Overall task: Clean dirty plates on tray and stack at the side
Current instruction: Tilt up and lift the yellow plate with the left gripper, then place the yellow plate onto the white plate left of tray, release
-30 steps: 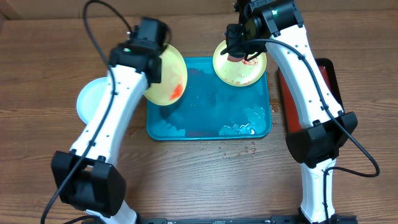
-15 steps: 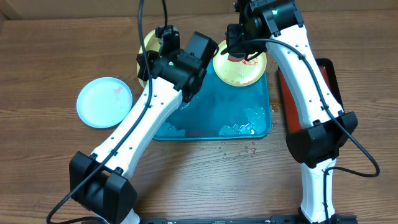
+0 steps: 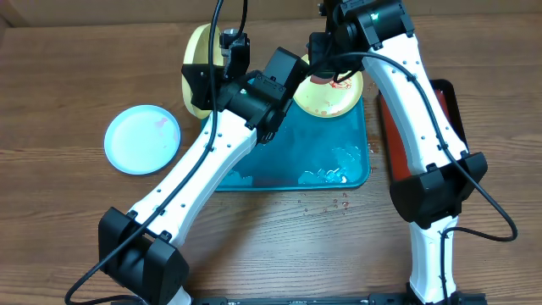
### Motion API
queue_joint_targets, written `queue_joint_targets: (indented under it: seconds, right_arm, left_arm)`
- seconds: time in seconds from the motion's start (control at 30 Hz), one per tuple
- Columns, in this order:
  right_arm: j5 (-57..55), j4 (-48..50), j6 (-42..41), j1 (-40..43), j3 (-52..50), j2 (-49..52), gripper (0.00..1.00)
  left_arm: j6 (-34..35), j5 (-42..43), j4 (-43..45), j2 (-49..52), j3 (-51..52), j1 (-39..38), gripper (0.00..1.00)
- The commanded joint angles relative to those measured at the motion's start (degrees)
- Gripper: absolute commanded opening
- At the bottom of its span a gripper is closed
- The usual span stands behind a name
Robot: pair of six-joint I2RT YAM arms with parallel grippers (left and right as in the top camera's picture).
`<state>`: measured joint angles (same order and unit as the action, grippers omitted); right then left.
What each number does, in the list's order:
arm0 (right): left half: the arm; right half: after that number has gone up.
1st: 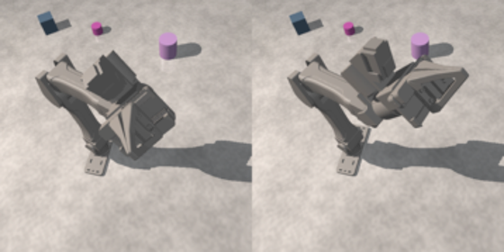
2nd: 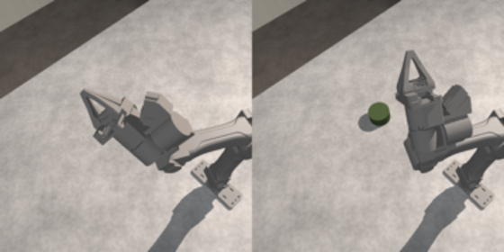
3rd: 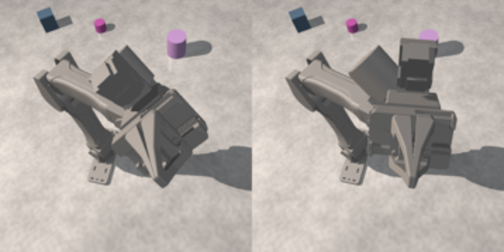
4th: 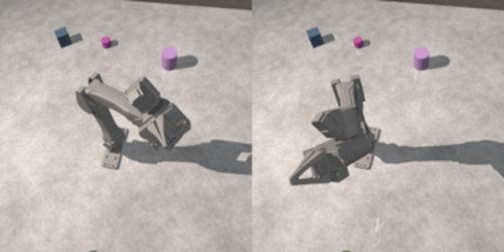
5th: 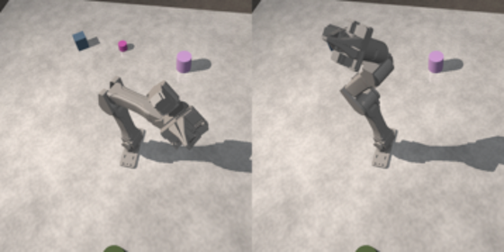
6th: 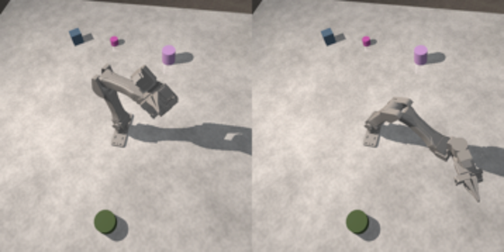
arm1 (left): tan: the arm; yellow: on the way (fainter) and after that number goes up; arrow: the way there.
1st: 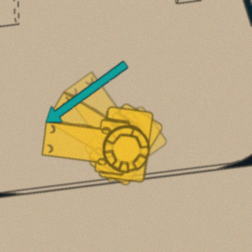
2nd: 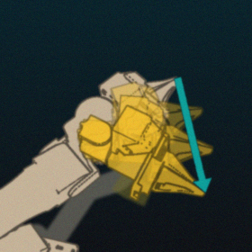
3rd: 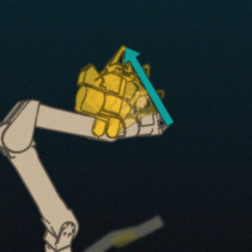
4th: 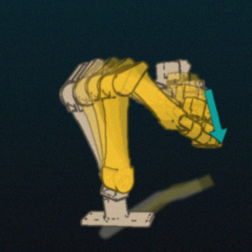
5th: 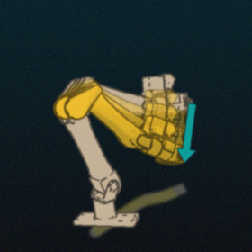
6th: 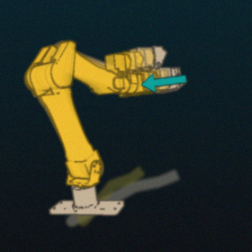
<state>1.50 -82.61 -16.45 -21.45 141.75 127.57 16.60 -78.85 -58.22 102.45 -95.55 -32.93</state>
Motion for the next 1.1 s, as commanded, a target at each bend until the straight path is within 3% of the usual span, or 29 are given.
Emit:
queue_joint_targets:
  seconds: [0.0, 0.17, 0.3, 0.4, 0.57, 0.7, 0.83, 1.07]
  right_arm:
    - [0.09, 0.13, 0.20, 0.17, 0.92, -1.11, 0.04]
    - [0.09, 0.07, 0.22, 0.17, 0.76, -1.11, 0.04]
    - [0.09, -0.13, 0.22, 0.17, 0.74, -1.11, 0.04]
    - [0.09, -0.24, 0.22, 0.17, 0.74, -1.11, 0.04]
    - [0.13, -0.28, 0.17, 0.17, 0.74, -1.11, 0.04]
    - [0.13, -0.28, 0.00, 0.15, 0.74, -1.11, 0.04]
    - [0.13, -0.28, -0.02, 0.15, 0.74, -1.11, 0.04]
    - [0.13, -0.50, 0.00, 0.17, 0.74, -1.11, 0.04]
  left_arm:
    - [1.90, -1.31, 0.42, -1.88, -0.20, -0.48, 0.04]
    - [1.79, 14.23, -0.48, -1.88, -0.20, 0.46, 0.04]
    - [0.42, 37.86, -1.70, -1.86, -0.17, 4.52, 0.04]
    - [-1.27, 55.43, -1.77, -1.86, -0.17, 10.08, 0.04]
    - [-1.60, 72.76, -2.73, -1.86, -0.17, 22.03, 0.04]
    - [-1.38, 79.03, -4.66, -1.75, -0.17, 33.35, 0.04]
    - [-0.39, 79.12, -5.51, -1.20, 0.79, 44.50, 0.04]
    - [3.10, 79.12, 1.03, -0.98, 9.68, 56.02, 0.04]
